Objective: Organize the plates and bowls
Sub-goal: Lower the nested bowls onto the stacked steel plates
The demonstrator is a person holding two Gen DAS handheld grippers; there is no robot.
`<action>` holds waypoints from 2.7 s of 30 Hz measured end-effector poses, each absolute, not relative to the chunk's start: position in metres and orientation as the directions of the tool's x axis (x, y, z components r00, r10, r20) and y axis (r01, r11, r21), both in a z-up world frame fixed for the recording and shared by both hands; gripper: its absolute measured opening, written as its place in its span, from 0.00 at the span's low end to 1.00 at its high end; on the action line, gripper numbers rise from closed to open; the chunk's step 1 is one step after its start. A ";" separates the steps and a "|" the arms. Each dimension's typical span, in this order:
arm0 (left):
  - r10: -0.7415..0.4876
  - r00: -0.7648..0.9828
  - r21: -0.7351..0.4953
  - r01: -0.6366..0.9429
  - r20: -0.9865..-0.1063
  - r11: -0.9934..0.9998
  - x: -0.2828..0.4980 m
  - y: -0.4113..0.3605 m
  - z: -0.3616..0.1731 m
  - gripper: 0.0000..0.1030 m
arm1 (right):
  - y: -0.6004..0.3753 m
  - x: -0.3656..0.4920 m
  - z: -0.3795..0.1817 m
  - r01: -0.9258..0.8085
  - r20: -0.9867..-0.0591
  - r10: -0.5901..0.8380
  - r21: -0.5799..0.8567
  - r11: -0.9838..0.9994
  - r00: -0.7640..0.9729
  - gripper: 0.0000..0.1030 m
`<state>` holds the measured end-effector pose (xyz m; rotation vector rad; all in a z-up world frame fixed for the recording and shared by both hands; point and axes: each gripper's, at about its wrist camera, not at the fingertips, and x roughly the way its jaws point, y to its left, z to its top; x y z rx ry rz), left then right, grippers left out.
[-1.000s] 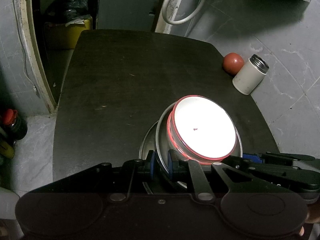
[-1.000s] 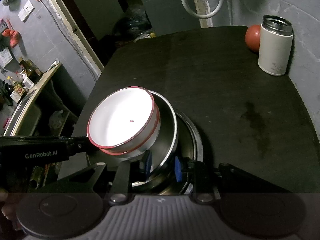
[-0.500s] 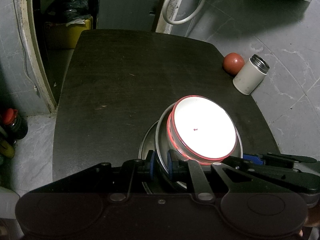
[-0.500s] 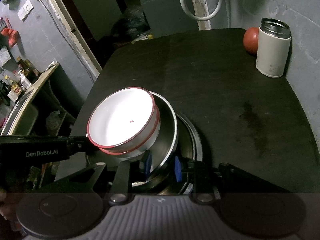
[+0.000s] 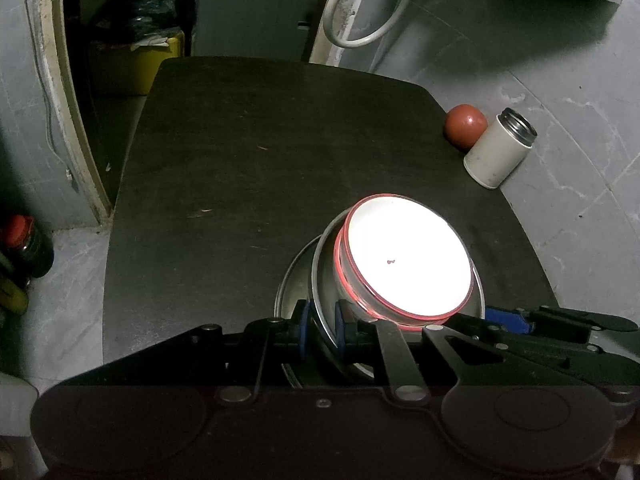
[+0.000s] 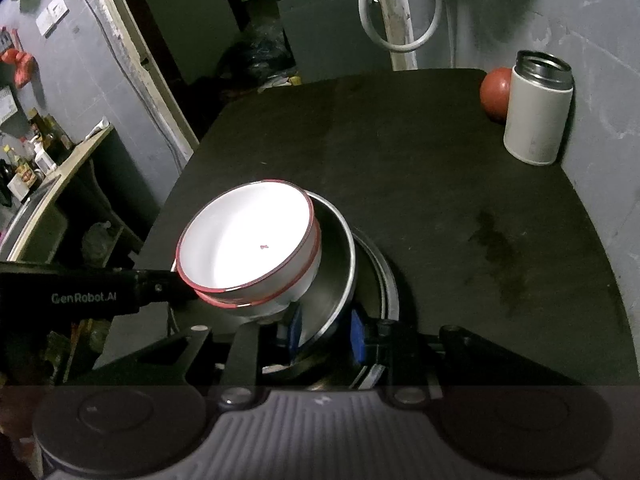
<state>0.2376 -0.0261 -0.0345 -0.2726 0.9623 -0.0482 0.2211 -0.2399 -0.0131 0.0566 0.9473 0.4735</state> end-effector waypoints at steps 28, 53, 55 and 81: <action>-0.124 0.576 -0.222 -0.103 -0.808 0.970 0.235 -0.031 -0.034 0.29 | -0.243 0.216 -0.009 -0.340 -0.767 0.361 0.199 0.919 0.530 0.47; -0.075 0.593 -0.192 -0.137 -0.802 0.972 0.231 -0.036 -0.028 0.41 | -0.255 0.217 -0.009 -0.307 -0.756 0.356 0.214 0.927 0.550 0.56; -0.071 0.592 -0.188 -0.138 -0.803 0.972 0.230 -0.036 -0.028 0.41 | -0.257 0.216 -0.009 -0.304 -0.754 0.357 0.216 0.928 0.551 0.57; 0.005 0.621 -0.146 -0.192 -0.784 0.971 0.222 -0.040 -0.018 0.56 | -0.267 0.212 -0.005 -0.299 -0.727 0.363 0.224 0.928 0.583 0.78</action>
